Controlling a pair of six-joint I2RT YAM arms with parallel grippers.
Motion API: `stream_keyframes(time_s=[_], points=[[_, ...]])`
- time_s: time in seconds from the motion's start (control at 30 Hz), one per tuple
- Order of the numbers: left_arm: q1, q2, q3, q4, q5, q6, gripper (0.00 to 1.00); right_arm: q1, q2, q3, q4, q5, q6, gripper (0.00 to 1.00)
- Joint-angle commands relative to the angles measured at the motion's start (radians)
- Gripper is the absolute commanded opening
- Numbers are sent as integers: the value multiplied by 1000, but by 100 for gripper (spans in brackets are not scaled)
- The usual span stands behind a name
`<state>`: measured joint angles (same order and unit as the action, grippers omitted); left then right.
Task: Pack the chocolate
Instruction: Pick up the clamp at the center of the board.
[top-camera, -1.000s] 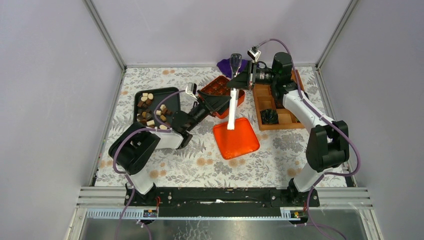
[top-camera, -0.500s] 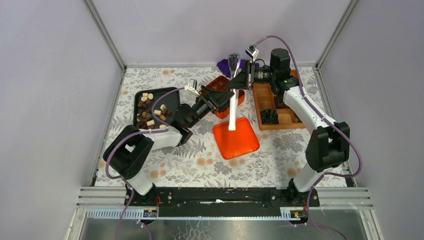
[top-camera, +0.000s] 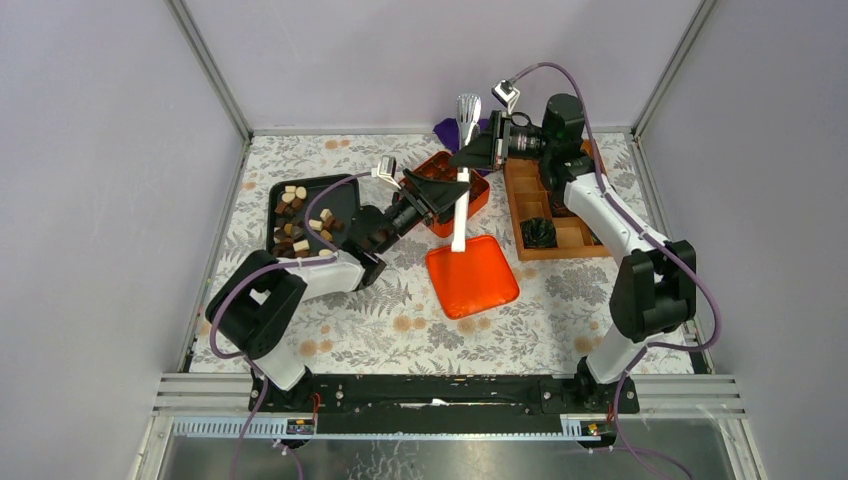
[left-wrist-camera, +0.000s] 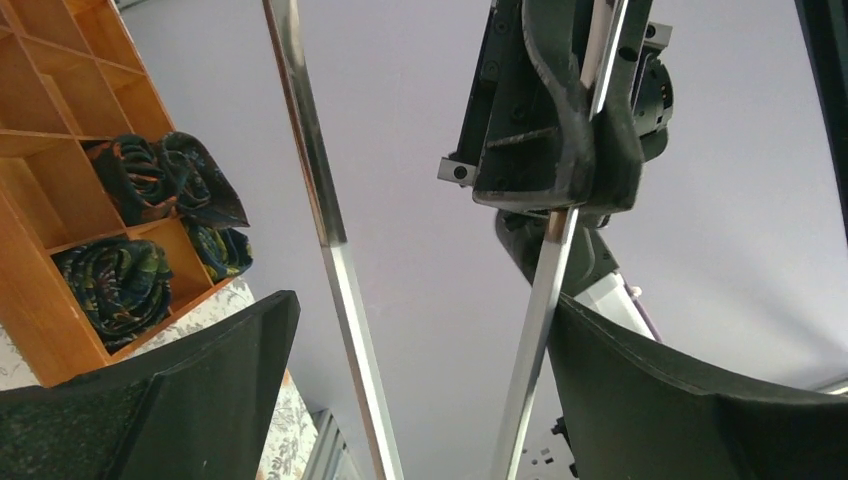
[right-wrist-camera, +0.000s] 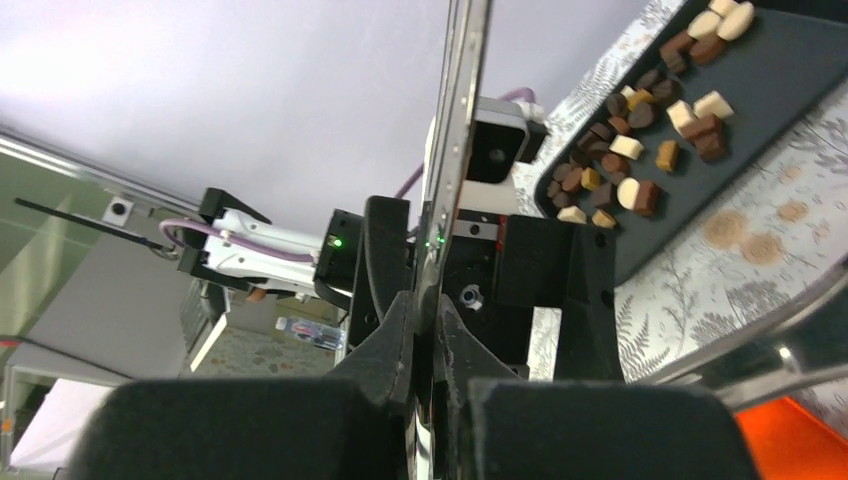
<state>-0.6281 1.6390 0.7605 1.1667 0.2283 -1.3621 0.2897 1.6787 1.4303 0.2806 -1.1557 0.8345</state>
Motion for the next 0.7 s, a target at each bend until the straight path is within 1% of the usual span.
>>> stream_keyframes(time_s=[0.0,0.03,0.13,0.27,0.37,0.47,0.67], points=[[-7,47,19,30,33,-66,99,15,24,-21,486,-31,324,4],[-7,57,21,55,30,-90,98,19,34,-25,529,-29,358,4],[-7,71,48,98,27,-127,96,37,52,-24,537,-24,352,5],[-7,74,61,98,25,-129,87,43,59,-23,537,-23,339,5],[-5,82,50,132,13,-138,83,43,60,-8,463,-26,285,5],[7,93,55,143,17,-144,78,43,54,-11,434,-35,251,5],[53,90,48,136,63,-145,78,43,31,12,276,-62,109,5]])
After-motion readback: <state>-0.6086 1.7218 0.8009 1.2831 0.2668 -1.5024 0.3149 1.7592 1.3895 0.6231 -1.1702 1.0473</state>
